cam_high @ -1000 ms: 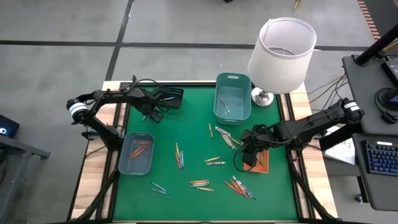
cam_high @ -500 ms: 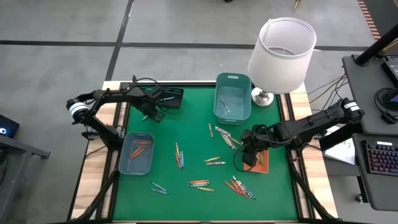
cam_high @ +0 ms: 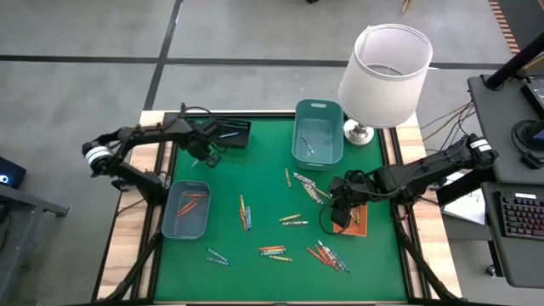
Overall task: Sort crayons
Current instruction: Put the blue crayon into the black bin
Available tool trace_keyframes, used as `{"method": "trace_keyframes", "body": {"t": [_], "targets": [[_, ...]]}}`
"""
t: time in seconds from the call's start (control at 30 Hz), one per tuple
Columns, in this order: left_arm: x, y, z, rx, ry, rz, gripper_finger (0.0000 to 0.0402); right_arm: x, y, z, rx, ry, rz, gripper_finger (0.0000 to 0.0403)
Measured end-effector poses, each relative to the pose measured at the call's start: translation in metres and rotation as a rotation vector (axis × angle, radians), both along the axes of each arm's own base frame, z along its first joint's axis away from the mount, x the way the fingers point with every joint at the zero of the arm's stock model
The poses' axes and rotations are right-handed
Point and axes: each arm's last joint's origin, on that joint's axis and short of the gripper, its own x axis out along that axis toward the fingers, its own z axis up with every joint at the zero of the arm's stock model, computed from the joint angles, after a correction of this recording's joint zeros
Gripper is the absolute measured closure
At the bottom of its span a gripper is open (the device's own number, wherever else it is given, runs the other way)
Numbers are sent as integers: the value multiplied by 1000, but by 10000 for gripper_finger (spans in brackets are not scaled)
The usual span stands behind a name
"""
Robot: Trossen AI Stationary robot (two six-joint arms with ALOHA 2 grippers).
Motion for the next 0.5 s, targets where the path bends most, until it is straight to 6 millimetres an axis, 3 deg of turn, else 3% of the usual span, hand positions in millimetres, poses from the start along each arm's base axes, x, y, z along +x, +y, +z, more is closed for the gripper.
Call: {"method": "trace_keyframes", "body": {"t": [0.23,0.5], "targets": [[-8,-13,34,78,-115,-59,401,0,0,0,-1,0,1,273],[8,0,76,226,-256,-154,401,0,0,0,-7,-1,1,273]]}}
